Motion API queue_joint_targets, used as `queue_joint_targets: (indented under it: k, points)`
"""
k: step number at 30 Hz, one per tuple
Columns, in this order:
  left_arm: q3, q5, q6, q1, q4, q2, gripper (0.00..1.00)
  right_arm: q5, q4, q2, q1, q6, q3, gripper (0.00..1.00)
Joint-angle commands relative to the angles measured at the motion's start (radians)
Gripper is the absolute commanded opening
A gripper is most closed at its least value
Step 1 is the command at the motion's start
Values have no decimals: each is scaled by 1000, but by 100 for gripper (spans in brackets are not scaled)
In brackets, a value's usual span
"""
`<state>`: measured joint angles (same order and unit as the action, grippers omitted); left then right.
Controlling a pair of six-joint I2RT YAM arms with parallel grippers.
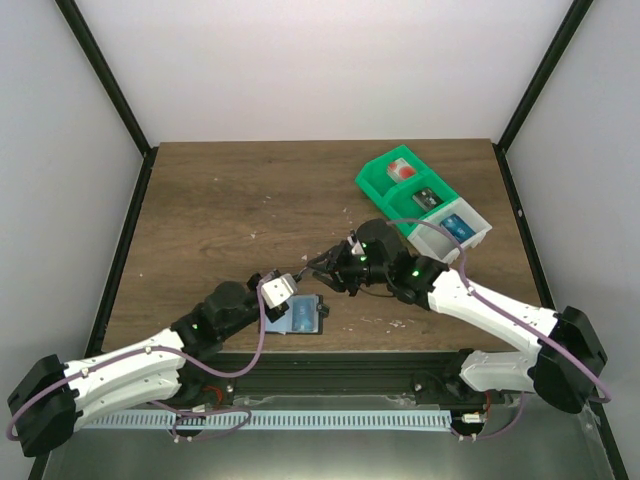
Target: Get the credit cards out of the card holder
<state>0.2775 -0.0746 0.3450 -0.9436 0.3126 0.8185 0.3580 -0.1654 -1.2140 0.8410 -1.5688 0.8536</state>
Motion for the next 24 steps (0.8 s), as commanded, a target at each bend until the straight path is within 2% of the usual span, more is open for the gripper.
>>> queue_joint_targets:
  k: [1,13,15,18,20,22,24]
  points:
    - [0,26,19,-17,95,2,0,3,-5,-7,-19,-16,-10,30]
    - [-1,27,19,-18,101,11,0,-11,-1,14,-26,-20,-14,29]
    - [0,27,19,-18,102,13,0,-13,-10,9,-26,-14,-9,21]
    - [1,21,20,-18,100,15,0,2,3,7,-27,-10,-17,2]
    - [1,17,10,-18,100,17,0,6,38,14,-26,10,-33,1]
    - [11,10,-25,-18,95,17,14,-4,99,26,-30,63,-49,0]
    - [24,4,-78,-18,80,8,38,-57,126,39,-44,158,-60,1]
